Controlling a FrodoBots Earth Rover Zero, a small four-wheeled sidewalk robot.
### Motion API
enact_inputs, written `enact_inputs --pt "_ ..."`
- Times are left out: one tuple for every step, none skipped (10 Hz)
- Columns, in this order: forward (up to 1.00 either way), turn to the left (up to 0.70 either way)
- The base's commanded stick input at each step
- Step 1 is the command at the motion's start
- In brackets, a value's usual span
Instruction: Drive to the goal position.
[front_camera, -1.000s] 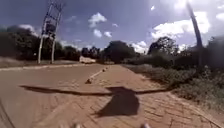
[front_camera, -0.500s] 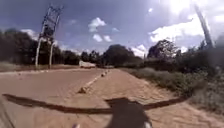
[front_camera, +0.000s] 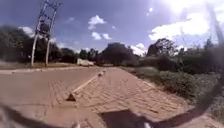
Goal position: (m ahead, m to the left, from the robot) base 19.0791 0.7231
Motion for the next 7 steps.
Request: enact_inputs --pt "1.0 0.0" --pt "1.0 0.0" --pt "1.0 0.0" --pt "1.0 0.0" --pt "1.0 0.0" --pt "1.0 0.0" --pt "1.0 0.0"
